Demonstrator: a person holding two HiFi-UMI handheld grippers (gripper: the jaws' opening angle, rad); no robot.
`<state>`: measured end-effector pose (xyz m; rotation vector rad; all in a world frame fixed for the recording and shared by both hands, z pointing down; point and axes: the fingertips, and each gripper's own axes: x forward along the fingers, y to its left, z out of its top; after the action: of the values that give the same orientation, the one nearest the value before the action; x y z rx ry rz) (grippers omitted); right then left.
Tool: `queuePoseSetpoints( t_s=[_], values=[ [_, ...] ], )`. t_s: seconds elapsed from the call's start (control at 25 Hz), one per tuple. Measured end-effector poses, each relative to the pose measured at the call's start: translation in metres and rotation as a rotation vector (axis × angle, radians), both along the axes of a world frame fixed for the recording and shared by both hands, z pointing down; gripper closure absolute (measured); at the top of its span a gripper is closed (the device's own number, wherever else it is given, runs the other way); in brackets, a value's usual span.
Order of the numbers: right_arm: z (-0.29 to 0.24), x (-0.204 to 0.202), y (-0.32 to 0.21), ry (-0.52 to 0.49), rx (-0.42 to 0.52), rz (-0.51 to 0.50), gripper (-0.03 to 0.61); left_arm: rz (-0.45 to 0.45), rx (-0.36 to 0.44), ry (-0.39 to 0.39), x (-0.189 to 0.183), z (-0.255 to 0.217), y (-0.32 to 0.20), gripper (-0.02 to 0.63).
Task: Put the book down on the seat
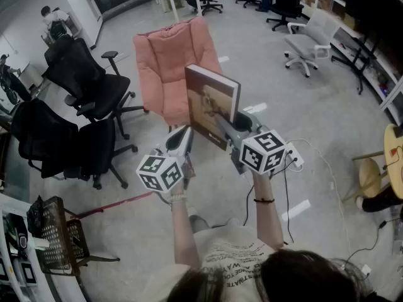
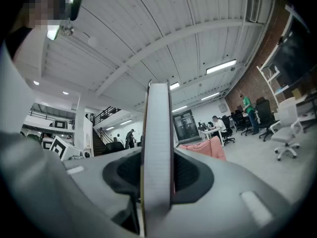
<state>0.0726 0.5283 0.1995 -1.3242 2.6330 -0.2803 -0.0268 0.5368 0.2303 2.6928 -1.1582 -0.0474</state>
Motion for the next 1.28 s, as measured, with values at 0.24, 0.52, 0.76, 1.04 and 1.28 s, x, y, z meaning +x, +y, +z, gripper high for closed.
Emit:
queuePoseSetpoints(
  t_s=[0.24,0.52,0.76,1.04,1.28],
  values=[
    [0.005,0.003,0.003,0.015,-0.011,0.005,0.431,0.003,0.011,0.004,0.004,-0.001,0.004,0.626],
    [0.004,0.012,0.014,-0.005,-0.006,-0.009,0.431,0.014,0.027,-0.025,0.017,0.000,0.019,0.626],
    [0.010,0.008,0.006,-0.010,-0.022,-0.006,0.431,0.006,0.012,-0.034,0.009,0.004,0.013,0.626],
    [0.024,0.013,-0.018,-0.012,-0.054,0.008,0.431,0.009,-0.016,-0.032,0.008,0.017,-0.009,0.626],
    [0.032,0.017,-0.055,-0.010,-0.074,0.012,0.431,0.005,-0.025,-0.007,0.011,0.023,-0.050,0.626]
  ],
)
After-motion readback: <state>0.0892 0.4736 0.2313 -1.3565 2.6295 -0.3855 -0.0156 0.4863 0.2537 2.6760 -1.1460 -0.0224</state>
